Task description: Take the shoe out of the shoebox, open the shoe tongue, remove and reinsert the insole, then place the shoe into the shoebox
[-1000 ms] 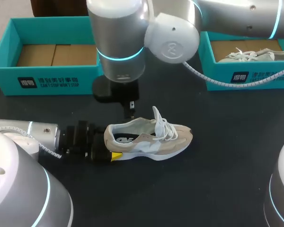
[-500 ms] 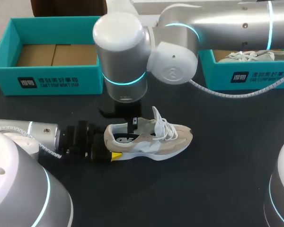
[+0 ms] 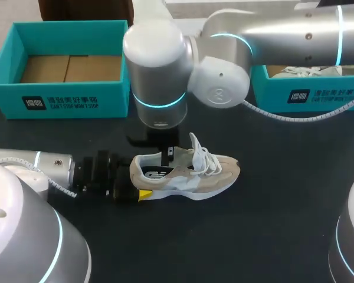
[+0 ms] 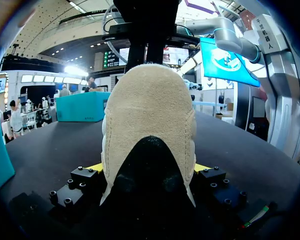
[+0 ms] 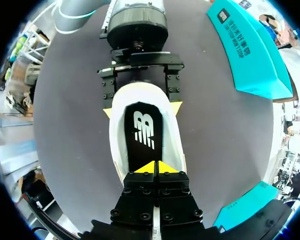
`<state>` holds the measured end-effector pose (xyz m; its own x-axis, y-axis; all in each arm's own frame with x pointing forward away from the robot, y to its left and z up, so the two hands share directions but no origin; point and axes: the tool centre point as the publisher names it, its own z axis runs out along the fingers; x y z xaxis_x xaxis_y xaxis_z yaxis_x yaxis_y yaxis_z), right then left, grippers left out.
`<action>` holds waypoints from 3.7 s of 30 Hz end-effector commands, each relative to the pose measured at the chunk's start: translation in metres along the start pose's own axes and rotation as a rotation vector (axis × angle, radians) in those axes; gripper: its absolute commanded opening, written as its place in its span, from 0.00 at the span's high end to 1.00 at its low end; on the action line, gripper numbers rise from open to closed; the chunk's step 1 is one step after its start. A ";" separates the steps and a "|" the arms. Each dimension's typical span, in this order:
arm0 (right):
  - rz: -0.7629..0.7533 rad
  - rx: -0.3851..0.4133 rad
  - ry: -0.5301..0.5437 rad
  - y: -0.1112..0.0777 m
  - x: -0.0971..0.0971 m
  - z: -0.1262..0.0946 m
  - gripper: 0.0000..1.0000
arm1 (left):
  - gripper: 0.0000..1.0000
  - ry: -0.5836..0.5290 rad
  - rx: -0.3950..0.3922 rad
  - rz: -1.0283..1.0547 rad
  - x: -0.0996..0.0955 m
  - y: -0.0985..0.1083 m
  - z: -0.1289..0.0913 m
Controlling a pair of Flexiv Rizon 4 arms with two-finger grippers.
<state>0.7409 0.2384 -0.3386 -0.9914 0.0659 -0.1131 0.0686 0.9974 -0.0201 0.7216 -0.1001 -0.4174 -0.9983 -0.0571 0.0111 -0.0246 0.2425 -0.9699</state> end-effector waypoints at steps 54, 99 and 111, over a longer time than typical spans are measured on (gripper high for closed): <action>-0.004 -0.002 0.119 -0.008 0.016 0.075 1.00 | 1.00 -0.003 0.000 0.001 0.001 0.000 0.000; -0.031 -0.148 0.027 -0.016 -0.017 -0.025 1.00 | 1.00 -0.003 0.000 0.001 0.001 0.000 0.000; -0.104 -0.231 0.076 0.022 -0.015 -0.031 1.00 | 1.00 -0.003 0.000 0.001 0.001 0.000 0.000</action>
<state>0.7504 0.2512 -0.3055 -0.9976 -0.0272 -0.0633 -0.0395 0.9788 0.2008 0.7217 -0.0996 -0.4180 -0.9983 -0.0572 0.0110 -0.0245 0.2422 -0.9699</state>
